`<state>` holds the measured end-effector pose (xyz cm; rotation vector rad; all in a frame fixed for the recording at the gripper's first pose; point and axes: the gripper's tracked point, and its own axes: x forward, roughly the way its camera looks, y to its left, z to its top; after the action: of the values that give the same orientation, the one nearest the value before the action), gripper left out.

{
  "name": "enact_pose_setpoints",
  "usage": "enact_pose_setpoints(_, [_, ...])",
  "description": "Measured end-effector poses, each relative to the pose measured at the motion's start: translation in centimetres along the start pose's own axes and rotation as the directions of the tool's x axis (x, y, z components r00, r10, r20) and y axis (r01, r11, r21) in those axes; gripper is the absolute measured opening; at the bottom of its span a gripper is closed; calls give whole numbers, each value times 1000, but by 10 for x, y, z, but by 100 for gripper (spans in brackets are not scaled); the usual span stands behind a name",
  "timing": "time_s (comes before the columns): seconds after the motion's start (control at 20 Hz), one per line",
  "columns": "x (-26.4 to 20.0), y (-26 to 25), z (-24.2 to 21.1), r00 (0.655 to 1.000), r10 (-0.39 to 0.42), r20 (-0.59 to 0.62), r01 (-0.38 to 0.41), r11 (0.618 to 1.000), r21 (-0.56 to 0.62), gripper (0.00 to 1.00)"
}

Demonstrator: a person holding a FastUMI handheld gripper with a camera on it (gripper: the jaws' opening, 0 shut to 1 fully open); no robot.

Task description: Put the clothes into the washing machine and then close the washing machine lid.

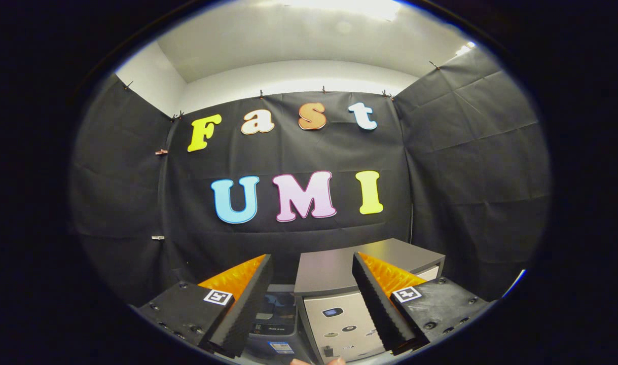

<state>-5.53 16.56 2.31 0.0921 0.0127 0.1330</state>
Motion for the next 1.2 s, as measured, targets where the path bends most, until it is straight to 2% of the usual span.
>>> enact_pose_setpoints(0.35, [4, 11, -5, 1000, 28, -11, -28, 999, -23, 99])
enact_pose_setpoints(0.9, [3, 0, -3, 1000, -15, 10, 16, 1000, -24, 99])
enact_pose_setpoints(1.2, [2, 1, -4, 1000, -12, 13, 12, 1000, -29, 99])
